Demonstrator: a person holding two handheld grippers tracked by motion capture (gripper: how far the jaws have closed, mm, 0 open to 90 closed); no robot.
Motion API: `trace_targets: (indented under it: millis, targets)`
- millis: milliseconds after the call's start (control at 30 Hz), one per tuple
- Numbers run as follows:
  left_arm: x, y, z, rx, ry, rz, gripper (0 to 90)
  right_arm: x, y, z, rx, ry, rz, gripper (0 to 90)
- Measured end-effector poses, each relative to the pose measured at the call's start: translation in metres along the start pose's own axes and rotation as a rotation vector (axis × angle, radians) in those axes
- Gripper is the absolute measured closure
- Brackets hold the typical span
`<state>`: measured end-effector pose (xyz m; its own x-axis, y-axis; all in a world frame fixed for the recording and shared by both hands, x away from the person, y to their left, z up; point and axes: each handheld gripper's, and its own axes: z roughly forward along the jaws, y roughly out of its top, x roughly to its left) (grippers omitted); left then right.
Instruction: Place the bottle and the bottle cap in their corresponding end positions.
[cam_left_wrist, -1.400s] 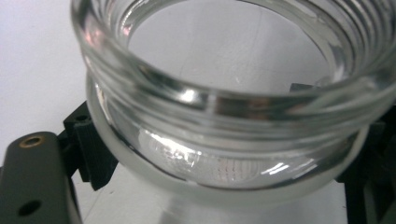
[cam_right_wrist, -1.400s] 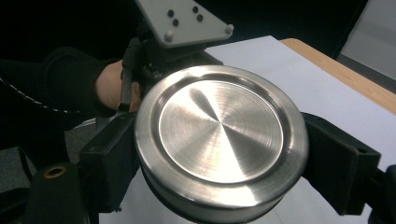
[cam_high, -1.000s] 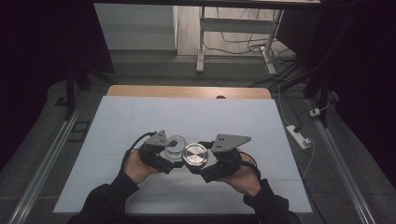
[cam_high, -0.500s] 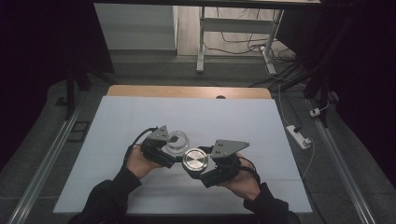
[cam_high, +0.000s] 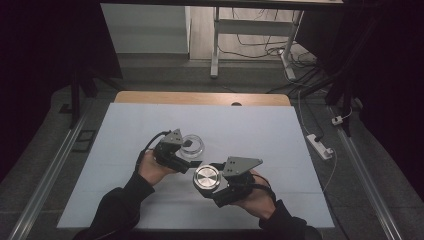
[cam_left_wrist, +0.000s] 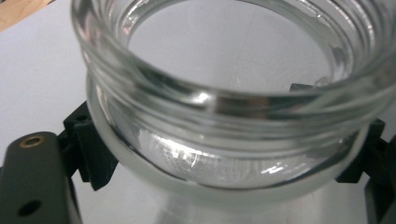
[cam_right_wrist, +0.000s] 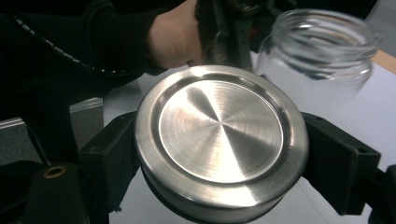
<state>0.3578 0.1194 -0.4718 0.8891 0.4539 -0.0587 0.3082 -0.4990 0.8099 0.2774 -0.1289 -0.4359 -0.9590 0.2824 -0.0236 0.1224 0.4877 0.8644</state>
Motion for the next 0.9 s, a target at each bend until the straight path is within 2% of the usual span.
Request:
trace_targets:
  millis: [533,900]
  targets:
    - [0.019,0.011,0.022,0.002,0.023,-0.016,15.5,0.001,-0.02,0.014,0.026,-0.005,0.01,18.1]
    - [0.036,0.016,0.038,-0.004,0.046,-0.036,15.5,-0.004,-0.036,0.036,0.056,-0.022,0.016,18.1]
